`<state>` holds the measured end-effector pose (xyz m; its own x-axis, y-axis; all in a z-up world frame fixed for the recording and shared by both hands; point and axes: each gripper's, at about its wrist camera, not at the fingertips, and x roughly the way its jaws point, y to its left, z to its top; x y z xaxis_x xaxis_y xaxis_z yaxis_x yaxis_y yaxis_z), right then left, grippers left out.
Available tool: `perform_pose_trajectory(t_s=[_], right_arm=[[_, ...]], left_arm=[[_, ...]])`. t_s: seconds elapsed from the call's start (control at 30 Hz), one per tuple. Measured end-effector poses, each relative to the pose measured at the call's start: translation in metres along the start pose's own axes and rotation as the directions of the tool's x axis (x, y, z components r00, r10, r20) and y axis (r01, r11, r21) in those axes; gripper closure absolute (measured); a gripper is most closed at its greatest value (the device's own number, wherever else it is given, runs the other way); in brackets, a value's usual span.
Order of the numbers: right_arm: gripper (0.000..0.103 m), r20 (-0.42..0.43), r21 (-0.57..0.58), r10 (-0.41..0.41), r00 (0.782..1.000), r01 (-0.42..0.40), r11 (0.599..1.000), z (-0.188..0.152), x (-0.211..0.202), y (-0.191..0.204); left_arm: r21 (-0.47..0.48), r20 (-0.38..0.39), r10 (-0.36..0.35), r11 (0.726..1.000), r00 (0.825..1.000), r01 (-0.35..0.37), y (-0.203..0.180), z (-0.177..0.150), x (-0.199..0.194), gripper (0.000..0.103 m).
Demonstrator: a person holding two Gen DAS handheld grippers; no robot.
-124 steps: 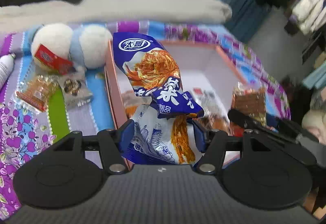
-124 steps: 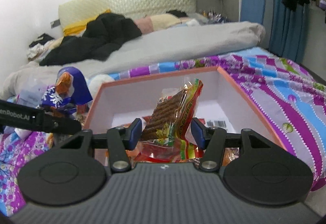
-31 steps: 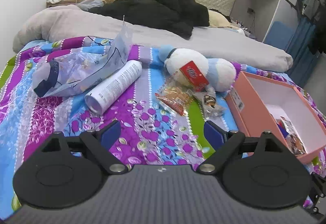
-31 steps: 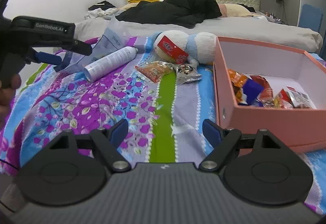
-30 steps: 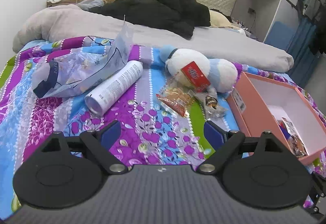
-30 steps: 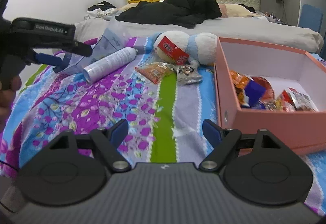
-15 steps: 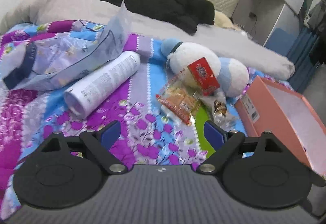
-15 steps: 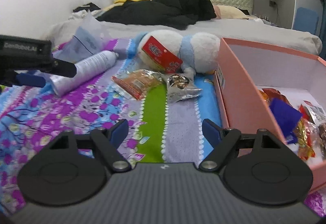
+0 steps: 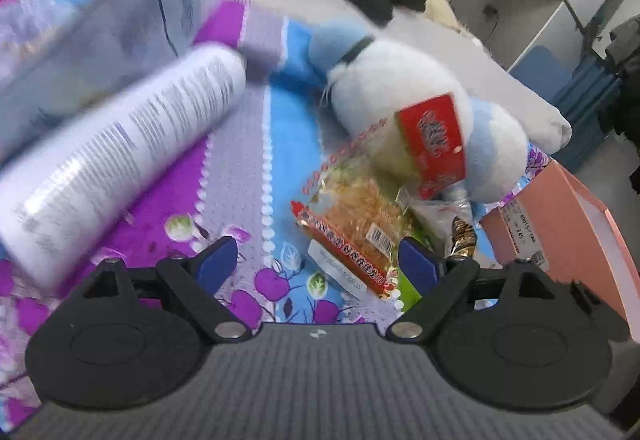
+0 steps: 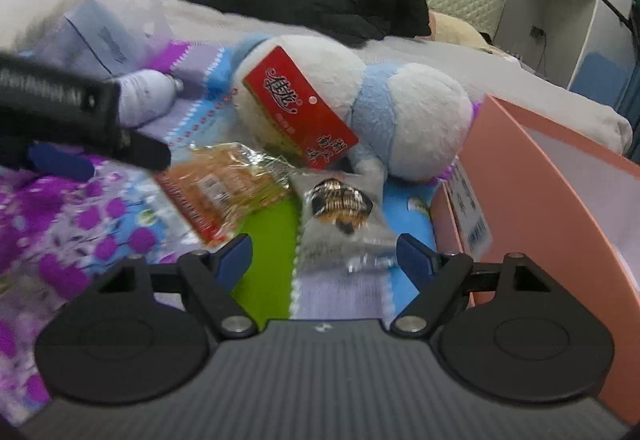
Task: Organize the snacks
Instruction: 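Grasp the red-labelled pack with the left gripper while the right gripper grasps the clear bag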
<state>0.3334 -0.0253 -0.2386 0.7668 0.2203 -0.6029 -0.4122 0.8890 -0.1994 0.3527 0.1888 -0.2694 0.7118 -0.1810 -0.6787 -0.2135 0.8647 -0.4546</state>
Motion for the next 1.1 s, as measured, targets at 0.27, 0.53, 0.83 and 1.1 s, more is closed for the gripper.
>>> perform_pose_trajectory(t_s=[0.27,0.53,0.83,1.1], right_arm=[[0.022,-0.081,-0.087,-0.025,0.996,0.018,0.996,0.014,0.031,-0.002],[0.026,-0.140,-0.010,0.053,0.989,-0.055,0.998,0.022,0.049,-0.021],[0.045,-0.135,0.015,0.124,0.983,-0.123,0.992,0.017,0.043,-0.018],[0.048,-0.136,0.084,0.194,0.972,-0.184,0.979,0.010,0.035,-0.024]], left_arm=[[-0.001,-0.012,-0.017,1.000,1.000,0.017,-0.007,0.010,0.018,0.017],[0.131,-0.025,-0.011,0.991,1.000,0.014,-0.027,0.021,0.039,0.025],[0.219,-0.045,-0.042,0.974,0.998,0.051,-0.044,0.014,0.047,0.025],[0.262,-0.051,-0.014,0.965,0.999,0.027,-0.059,0.004,0.048,0.041]])
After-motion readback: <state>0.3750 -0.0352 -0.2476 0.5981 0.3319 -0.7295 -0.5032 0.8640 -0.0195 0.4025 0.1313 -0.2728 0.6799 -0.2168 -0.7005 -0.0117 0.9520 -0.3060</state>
